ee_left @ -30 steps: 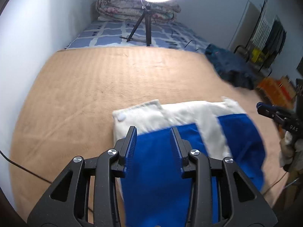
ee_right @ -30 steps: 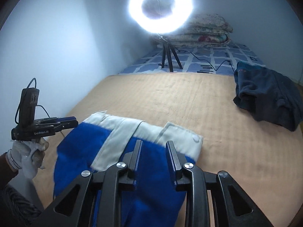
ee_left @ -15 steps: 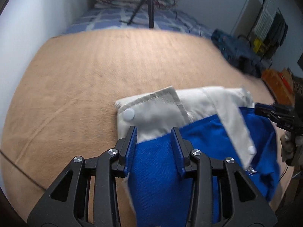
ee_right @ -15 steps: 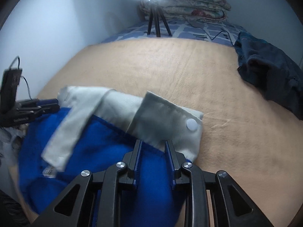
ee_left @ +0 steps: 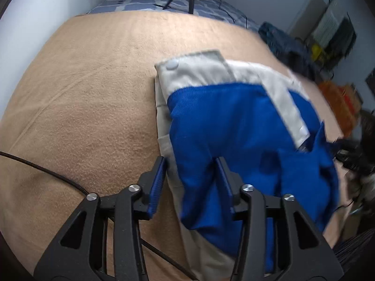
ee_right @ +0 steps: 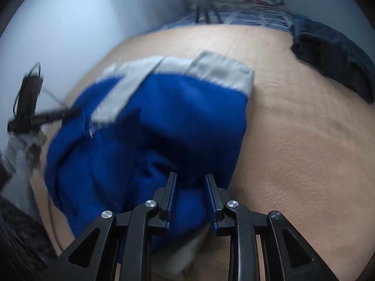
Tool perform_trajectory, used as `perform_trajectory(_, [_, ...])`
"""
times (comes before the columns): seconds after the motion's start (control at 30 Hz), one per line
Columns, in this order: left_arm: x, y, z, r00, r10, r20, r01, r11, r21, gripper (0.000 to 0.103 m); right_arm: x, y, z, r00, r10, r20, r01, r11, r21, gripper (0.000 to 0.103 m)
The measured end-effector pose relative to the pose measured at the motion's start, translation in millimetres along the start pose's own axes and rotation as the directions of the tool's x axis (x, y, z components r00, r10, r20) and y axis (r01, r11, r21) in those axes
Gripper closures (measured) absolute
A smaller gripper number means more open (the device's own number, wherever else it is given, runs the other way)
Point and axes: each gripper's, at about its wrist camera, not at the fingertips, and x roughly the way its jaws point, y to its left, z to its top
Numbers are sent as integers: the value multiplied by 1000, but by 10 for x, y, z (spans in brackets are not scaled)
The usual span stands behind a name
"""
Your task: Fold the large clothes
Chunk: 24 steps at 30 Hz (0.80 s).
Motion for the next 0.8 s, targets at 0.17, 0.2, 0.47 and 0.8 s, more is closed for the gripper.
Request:
perform_trajectory(0.17, [-228,177,36,996,-87,20,89,988,-126,54,-227,-66,53,998,31,50,-33,999,39,68])
perform_trajectory(0.2, [-307,231,24,994,-106,36,110,982,-152,52,-320,-100,40,995,46,87,-50,997,53,61])
perform_trajectory(0.47, [-249,837,-80,916,-393,84,382,785,-488,33,-516,-612,-76,962,152,228,-211,942,262,19])
perform_trajectory(0.8, [108,854,-102,863,-505,24,439,724,-532,33,7,-924,-189,904,383,191,-428,797,427,18])
